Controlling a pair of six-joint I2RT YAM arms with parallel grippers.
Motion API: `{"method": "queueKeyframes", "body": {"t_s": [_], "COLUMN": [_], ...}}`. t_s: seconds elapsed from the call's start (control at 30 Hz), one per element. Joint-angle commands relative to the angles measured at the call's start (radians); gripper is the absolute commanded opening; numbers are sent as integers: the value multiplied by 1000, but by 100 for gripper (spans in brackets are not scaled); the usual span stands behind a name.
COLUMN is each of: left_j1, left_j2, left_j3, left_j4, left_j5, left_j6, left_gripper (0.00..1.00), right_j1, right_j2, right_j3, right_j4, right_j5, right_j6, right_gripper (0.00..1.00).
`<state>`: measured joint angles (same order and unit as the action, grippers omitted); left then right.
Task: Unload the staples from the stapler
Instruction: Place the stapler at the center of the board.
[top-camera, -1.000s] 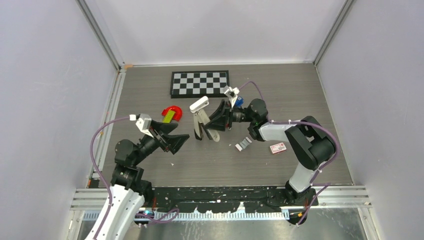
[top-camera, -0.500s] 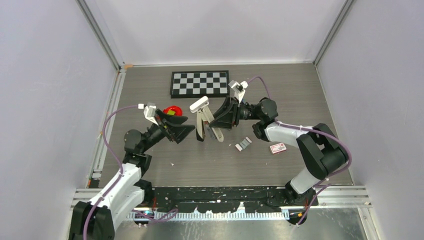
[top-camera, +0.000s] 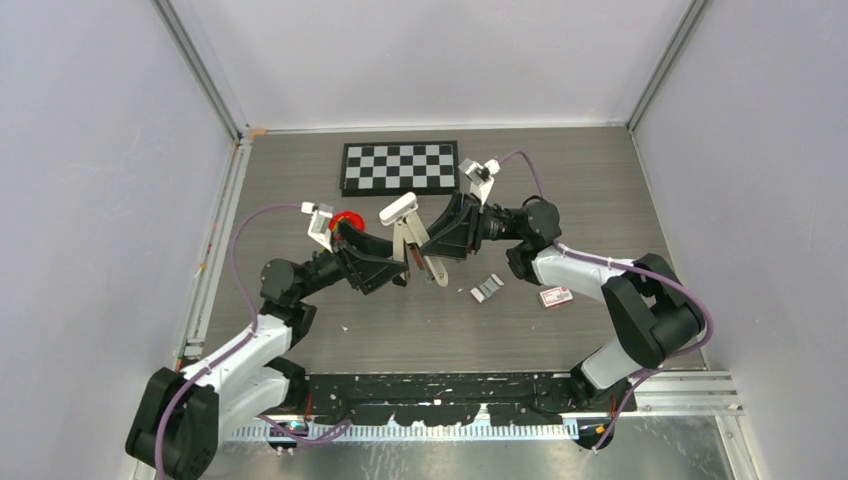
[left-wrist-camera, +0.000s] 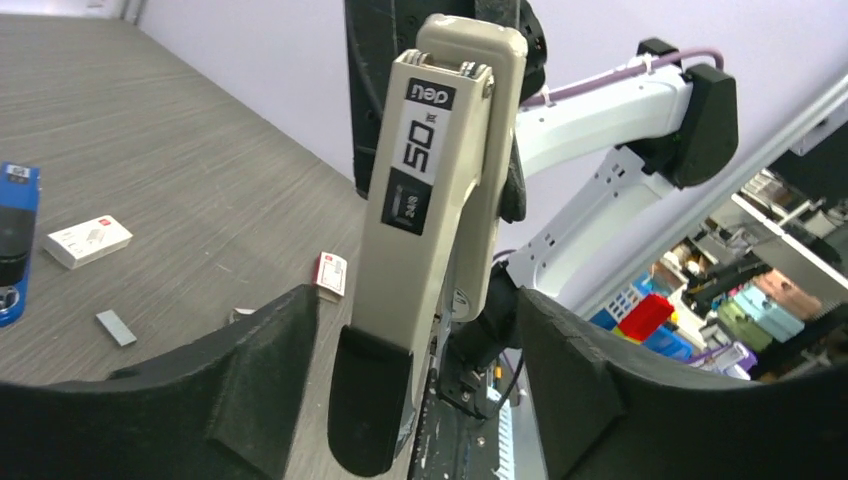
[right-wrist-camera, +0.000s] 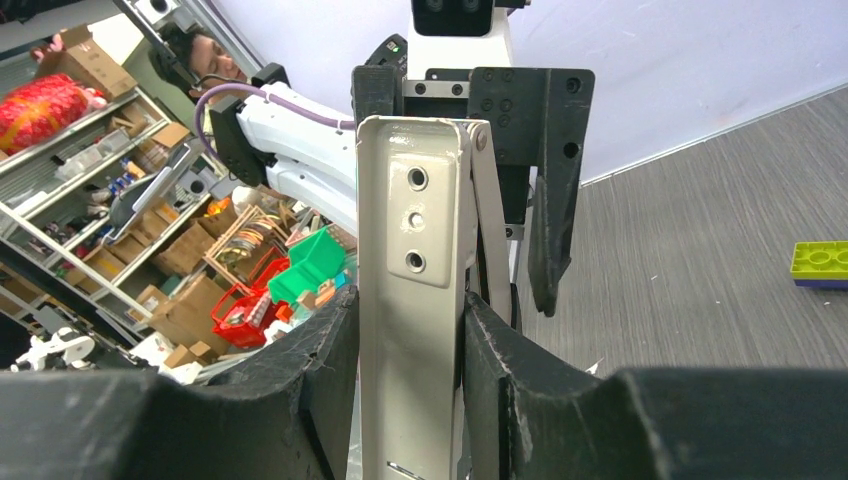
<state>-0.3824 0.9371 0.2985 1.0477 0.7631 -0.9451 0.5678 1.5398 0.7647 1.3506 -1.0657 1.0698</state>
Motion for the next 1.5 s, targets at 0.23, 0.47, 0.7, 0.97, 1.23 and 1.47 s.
{"method": "queueKeyframes", "body": {"t_s": [0.23, 0.47, 0.7, 0.97, 1.23, 1.47], "left_j1": [-61, -59, -51, -50, -50, -40], "left_j2": [45, -139, -481, -530, -497, -428], "left_j3": [78, 59, 137, 308, 271, 259], "left_j4": [110, -53, -796, -1395, -1482, -1609], "left_j5": [39, -46, -228, -592, -1143, -1436], "left_j6": [-8, 35, 310, 460, 423, 221], "left_gripper": [0, 0, 0, 0, 0, 0], "right_j1": [10, 2, -79, -131, -157, -161], "right_j2": [-17, -46, -174, -280, -284, -280], "right_j3": [40, 16, 40, 176, 148, 138], "right_j4": [84, 50, -340, -1162, -1178, -1175], "right_j5": [49, 32, -1, 95, 130, 145], "right_j6": [10, -61, -321, -918, -978, -987], "right_gripper": [2, 74, 100, 100, 100, 100]}}
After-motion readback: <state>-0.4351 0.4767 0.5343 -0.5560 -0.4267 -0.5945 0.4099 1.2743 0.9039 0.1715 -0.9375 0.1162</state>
